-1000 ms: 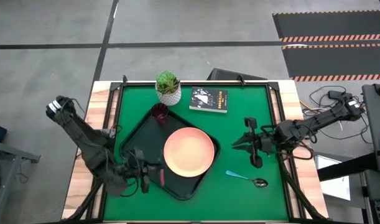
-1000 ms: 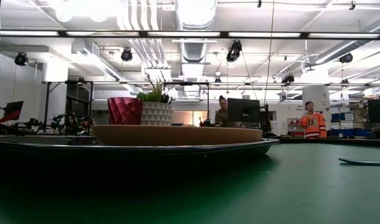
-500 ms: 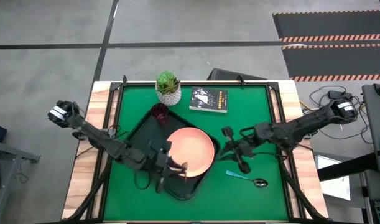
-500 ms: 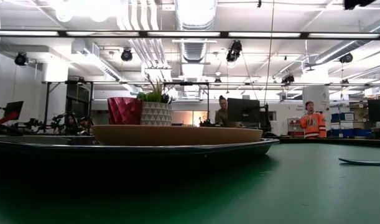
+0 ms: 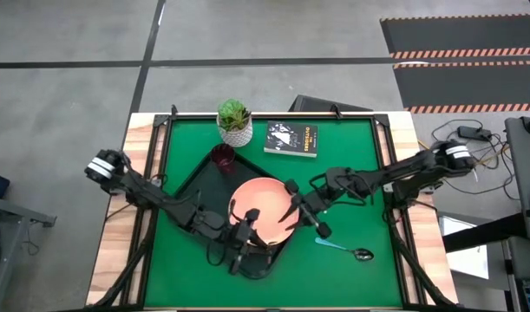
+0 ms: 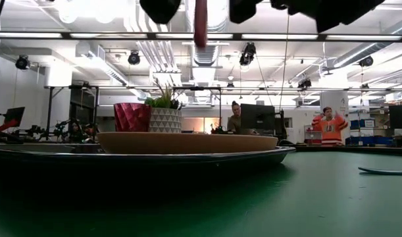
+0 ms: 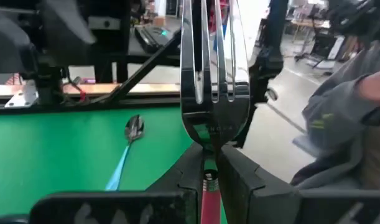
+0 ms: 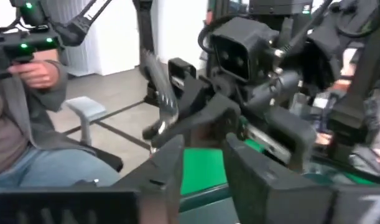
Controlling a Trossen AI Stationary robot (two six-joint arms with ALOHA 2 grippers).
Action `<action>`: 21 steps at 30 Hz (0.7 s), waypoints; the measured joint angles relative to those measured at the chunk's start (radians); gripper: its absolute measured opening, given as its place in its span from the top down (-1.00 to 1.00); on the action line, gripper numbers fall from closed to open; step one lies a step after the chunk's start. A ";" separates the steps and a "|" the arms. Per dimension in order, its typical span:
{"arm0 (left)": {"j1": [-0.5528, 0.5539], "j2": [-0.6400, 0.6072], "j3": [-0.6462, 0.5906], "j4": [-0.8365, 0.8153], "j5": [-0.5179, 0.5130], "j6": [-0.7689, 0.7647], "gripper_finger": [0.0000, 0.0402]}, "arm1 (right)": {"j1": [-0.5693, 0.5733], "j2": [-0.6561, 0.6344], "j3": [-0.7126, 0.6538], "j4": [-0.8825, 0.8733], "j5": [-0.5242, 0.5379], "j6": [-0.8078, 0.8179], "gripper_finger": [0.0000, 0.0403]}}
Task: Pick and place plate/cup/fork/spoon on tray
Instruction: Put the pink fork on the black tray to the bottom of the red cup
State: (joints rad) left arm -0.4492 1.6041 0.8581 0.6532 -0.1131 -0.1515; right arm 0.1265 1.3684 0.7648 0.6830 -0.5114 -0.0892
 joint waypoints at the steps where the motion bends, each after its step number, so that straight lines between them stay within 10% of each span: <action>1: 0.004 0.014 0.000 0.011 0.000 0.002 0.92 | 0.000 0.020 0.006 0.017 -0.022 0.000 0.39; 11: 0.036 0.056 0.000 0.096 -0.005 0.005 0.92 | -0.001 0.200 0.116 0.118 -0.267 0.035 -0.14; 21: 0.066 0.069 0.001 0.112 -0.031 0.013 0.92 | -0.002 0.302 0.224 0.114 -0.434 0.072 -0.11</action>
State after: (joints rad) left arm -0.3827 1.6733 0.8589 0.7653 -0.1444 -0.1382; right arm 0.1242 1.6702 0.9883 0.7973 -0.9452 -0.0174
